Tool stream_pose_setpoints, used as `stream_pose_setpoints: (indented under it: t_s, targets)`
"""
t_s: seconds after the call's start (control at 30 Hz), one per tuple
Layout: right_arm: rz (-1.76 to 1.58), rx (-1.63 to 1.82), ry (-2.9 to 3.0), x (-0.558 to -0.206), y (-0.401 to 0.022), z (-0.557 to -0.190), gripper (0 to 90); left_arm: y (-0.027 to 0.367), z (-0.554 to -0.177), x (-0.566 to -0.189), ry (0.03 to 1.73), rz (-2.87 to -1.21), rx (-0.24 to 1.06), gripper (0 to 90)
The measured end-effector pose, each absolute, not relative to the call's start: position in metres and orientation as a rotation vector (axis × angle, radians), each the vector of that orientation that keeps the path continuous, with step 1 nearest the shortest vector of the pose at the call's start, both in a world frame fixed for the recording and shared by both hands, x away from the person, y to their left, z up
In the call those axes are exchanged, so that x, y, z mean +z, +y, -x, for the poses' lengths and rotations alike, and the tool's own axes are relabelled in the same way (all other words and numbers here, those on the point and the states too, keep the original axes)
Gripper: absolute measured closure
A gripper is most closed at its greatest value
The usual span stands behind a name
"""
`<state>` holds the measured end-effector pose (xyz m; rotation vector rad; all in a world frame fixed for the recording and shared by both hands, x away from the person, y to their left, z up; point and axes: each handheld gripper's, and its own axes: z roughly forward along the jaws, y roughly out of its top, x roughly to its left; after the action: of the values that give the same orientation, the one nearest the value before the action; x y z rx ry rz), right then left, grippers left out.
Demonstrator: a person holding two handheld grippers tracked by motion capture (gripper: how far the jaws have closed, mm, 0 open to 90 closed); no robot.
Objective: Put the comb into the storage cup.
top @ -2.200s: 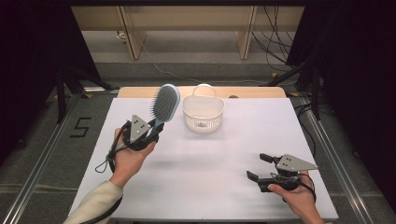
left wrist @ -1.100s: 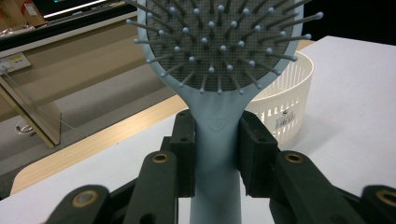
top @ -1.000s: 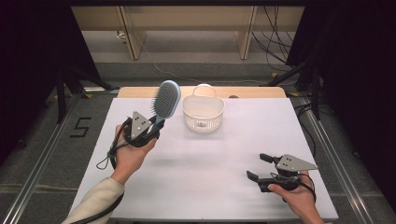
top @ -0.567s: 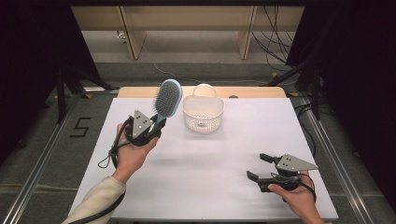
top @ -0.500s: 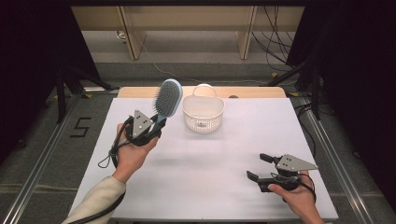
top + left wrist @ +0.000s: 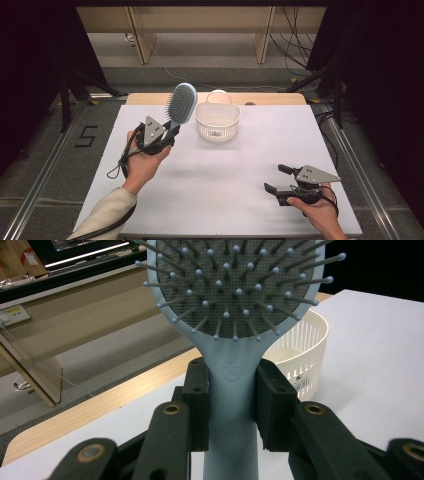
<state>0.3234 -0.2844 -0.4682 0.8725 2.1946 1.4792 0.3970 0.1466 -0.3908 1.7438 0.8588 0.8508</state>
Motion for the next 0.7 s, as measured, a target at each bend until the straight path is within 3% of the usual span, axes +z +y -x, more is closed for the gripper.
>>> stream_pose_setpoints:
  t_s: [0.7]
  targets:
    - [-0.875, 1.483, 2.193, -0.4681, -0.2841, -0.3230, 15.8, 0.1400, -0.3988, -0.3861, 0.852, -1.731, 0.841, 70.1]
